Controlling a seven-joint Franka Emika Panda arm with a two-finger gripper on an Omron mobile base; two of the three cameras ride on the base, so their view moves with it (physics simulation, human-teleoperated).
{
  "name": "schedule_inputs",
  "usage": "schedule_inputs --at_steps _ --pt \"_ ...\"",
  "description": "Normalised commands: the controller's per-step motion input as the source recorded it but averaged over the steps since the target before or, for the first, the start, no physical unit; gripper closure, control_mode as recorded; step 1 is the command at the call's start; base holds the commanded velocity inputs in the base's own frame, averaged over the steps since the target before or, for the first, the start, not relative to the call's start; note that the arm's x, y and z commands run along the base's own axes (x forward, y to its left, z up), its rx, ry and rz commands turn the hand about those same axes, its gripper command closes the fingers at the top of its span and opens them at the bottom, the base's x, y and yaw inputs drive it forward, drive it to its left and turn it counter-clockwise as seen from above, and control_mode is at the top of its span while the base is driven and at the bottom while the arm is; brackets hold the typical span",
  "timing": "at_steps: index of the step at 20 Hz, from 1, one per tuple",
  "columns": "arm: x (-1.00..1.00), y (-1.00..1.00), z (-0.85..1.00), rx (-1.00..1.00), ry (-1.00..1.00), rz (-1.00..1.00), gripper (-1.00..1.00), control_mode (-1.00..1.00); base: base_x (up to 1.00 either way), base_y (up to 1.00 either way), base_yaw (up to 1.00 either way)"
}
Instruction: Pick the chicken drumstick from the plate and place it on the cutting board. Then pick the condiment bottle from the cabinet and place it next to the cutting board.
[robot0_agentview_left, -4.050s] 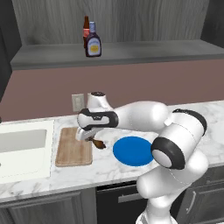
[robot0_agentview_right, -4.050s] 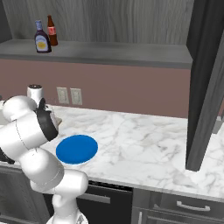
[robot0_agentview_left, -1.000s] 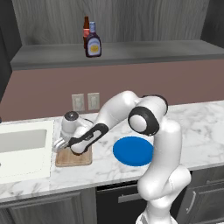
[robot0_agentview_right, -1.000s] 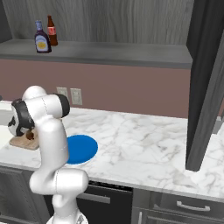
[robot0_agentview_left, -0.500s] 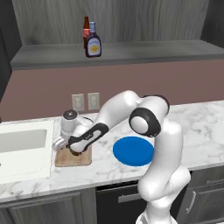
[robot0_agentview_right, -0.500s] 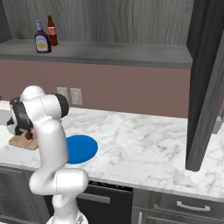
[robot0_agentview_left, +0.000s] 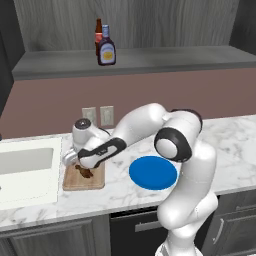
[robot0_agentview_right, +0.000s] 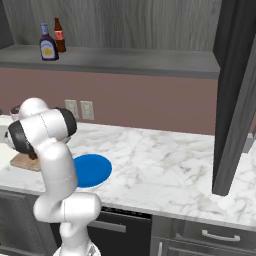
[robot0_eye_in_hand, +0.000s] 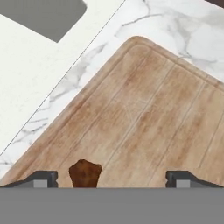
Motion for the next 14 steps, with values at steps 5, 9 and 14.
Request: schedule_inputs --at_steps 5,9,14 --pt "0.0 -0.08 0.32 0.0 -0.02 -0.01 -1.0 -1.0 0.0 0.0 0.0" --pt "-0.12 -0.07 0.38 0.04 -0.06 0.0 -1.0 -1.0 0.0 0.0 0.0" --pt "-0.16 -0.18 0.35 0.07 -0.08 0.0 -1.0 -1.0 0.0 0.0 0.0"
